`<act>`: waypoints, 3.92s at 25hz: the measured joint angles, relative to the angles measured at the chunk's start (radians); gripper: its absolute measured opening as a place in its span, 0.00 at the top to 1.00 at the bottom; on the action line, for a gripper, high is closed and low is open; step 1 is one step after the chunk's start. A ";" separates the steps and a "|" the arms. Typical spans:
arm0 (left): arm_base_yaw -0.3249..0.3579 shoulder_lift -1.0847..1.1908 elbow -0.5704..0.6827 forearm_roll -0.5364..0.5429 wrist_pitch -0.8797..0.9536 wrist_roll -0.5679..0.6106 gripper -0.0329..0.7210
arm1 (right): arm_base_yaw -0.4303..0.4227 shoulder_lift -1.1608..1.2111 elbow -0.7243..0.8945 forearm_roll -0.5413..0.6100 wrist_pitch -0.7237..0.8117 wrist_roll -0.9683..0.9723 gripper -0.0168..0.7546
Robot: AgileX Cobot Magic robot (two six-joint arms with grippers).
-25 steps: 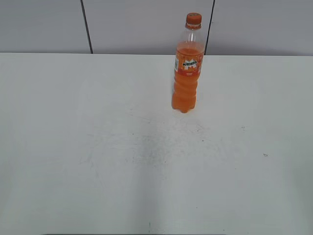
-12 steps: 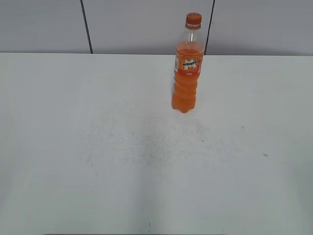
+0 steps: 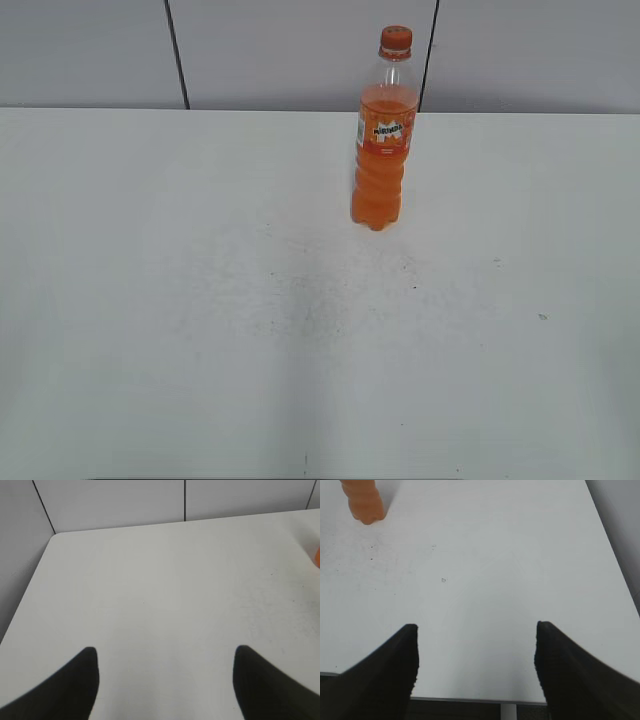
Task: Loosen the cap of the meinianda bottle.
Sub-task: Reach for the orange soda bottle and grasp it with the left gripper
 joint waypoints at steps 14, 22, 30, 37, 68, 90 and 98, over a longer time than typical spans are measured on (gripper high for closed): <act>-0.017 0.465 -0.140 -0.038 -0.593 0.067 0.28 | 0.000 0.000 0.000 0.000 0.000 0.000 0.27; -0.156 0.986 -0.084 0.084 -1.249 0.057 0.28 | 0.000 0.000 0.000 -0.001 0.000 0.000 0.27; -0.119 1.371 -0.053 0.496 -1.649 -0.285 0.28 | 0.000 0.000 0.000 -0.001 0.000 0.000 0.27; -0.011 1.625 -0.065 0.780 -1.892 -0.316 0.28 | 0.000 0.000 0.000 -0.001 0.000 0.000 0.27; -0.186 2.467 -1.124 1.277 -2.241 -0.863 0.15 | 0.000 0.000 0.000 -0.001 0.000 0.000 0.27; -0.292 2.633 -1.390 1.241 -2.167 -0.987 0.17 | 0.000 0.000 0.000 -0.001 0.000 0.000 0.27; -0.296 2.637 -1.395 1.212 -2.131 -0.989 0.38 | 0.000 0.000 0.000 -0.001 0.000 0.000 0.27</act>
